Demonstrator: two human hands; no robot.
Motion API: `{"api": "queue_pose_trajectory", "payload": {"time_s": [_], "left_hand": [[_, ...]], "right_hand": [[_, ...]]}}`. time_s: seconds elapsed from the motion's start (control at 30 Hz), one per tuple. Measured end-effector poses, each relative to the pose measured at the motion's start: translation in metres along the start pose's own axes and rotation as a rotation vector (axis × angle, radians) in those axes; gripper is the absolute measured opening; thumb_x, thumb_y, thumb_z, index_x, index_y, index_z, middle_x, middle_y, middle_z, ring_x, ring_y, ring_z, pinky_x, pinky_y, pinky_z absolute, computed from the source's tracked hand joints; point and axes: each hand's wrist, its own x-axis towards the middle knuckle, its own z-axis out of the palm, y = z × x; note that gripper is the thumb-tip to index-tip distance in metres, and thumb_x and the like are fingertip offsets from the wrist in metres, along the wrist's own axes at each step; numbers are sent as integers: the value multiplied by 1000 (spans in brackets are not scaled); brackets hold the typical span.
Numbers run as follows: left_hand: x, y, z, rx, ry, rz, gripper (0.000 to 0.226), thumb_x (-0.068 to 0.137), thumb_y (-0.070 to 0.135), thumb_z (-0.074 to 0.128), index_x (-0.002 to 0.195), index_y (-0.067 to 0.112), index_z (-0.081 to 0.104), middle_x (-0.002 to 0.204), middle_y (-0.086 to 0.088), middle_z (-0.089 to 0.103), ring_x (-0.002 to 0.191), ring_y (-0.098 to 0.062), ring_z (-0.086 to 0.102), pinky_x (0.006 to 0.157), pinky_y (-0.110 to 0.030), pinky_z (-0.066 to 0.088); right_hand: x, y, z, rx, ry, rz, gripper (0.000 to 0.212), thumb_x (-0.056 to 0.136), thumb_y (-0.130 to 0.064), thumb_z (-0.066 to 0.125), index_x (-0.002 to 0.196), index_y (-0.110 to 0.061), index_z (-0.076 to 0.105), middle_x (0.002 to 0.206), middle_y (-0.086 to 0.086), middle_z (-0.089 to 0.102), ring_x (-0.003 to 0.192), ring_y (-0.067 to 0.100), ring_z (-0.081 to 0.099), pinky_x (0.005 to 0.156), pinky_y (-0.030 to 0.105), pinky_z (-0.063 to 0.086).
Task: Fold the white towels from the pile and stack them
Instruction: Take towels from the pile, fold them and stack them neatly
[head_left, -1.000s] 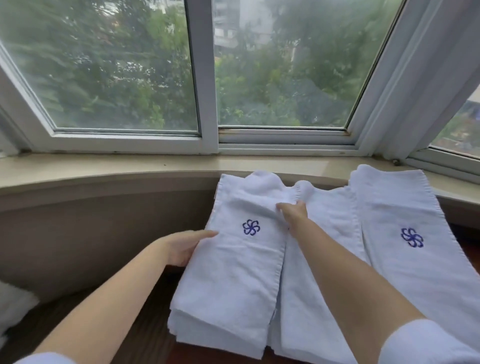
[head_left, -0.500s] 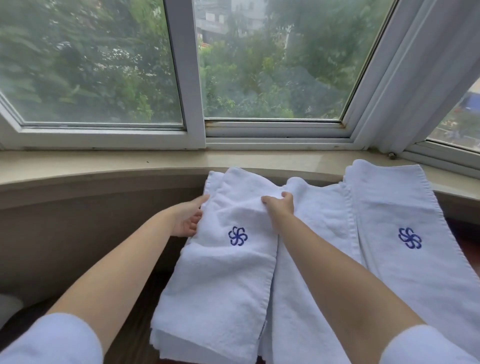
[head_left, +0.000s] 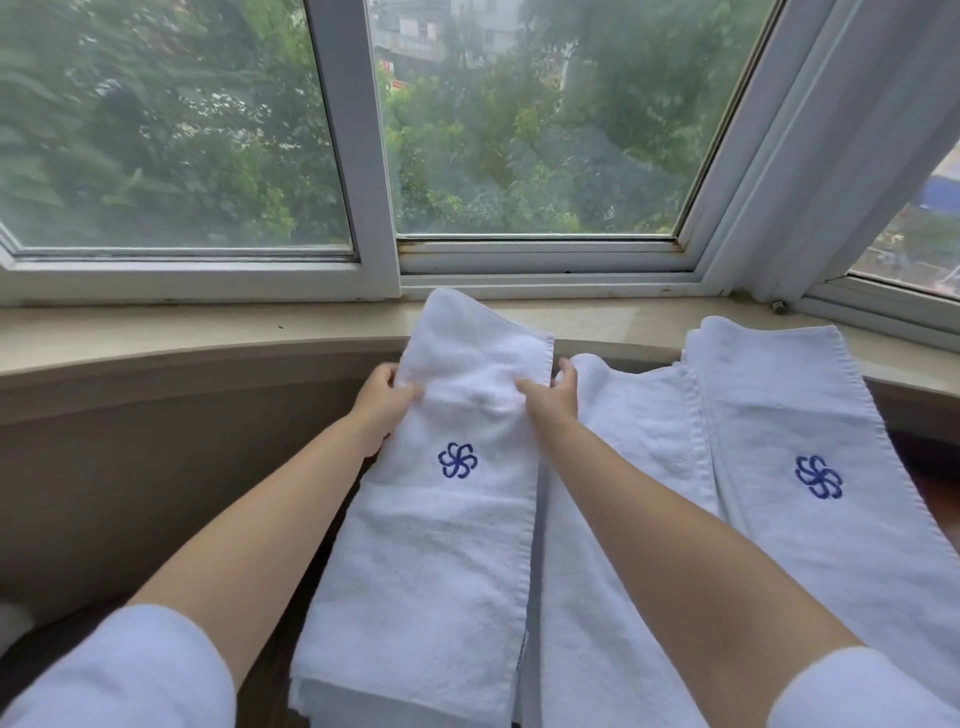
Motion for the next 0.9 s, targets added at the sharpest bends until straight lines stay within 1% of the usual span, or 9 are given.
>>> {"api": "queue_pose_trajectory", "payload": {"time_s": [0.13,0.23,0.33,0.4,0.53,0.7,0.77,0.87,0.9], "left_hand": [[-17,-20,-17,38,-71,-184,14,84,13,71,89,16,58,97,-8,67,78,-21,67,56,-28,53],[-35,-27,-27,77,-167,-245,23,82,16,76,98,12,60,97,-8,70,80,-23,71,58,-31,56],[-60,-33,-29,108,-230,-288,23,82,14,76,101,12,62,92,-7,73,75,-22,73,56,-31,56],[-76,-37,-30,134,-230,-282,25,83,13,74,106,12,63,92,-7,73,73,-21,73,55,-30,56],[-109,-44,-37,211,-258,-303,36,87,16,71,120,13,58,109,-10,69,93,-27,70,69,-36,56],[-150,-48,-52,337,-210,-342,39,82,35,75,114,22,57,108,-4,67,96,-24,66,70,-37,53],[-166,-57,-52,370,-183,-364,38,80,41,75,108,25,56,105,-2,66,94,-22,64,70,-36,51],[-186,-79,-41,443,-80,-303,41,78,33,78,106,23,50,99,3,59,87,-15,58,68,-30,46],[-190,-84,-36,450,-21,-273,45,77,29,79,108,21,48,102,2,57,87,-15,56,69,-30,45]], "right_hand": [[-19,24,-3,-121,2,101,65,82,-12,60,141,-19,32,121,0,54,101,20,58,86,34,52],[-42,30,-7,-137,17,98,60,81,-15,59,135,-22,34,104,-5,52,92,18,56,75,28,46],[-74,41,-12,-221,0,101,60,80,-17,58,135,-22,33,100,-2,51,90,22,55,74,28,44],[-98,51,-14,-264,-23,85,60,81,-17,58,135,-20,33,106,1,56,96,25,57,78,28,45],[-142,69,-18,-294,-67,71,69,81,-19,58,142,-21,27,125,5,56,105,26,57,90,30,47],[-175,68,-24,-280,-73,30,64,86,-21,54,144,-21,26,132,9,51,113,29,54,95,32,45],[-185,70,-31,-272,-119,63,68,85,-22,55,146,-21,23,127,7,53,106,28,57,87,31,48],[-207,80,-46,-449,-249,220,77,87,-16,55,150,-19,10,95,2,51,69,15,55,50,22,44],[-211,84,-51,-520,-264,231,76,88,-16,54,151,-16,12,90,1,48,63,12,52,45,21,42]]}}
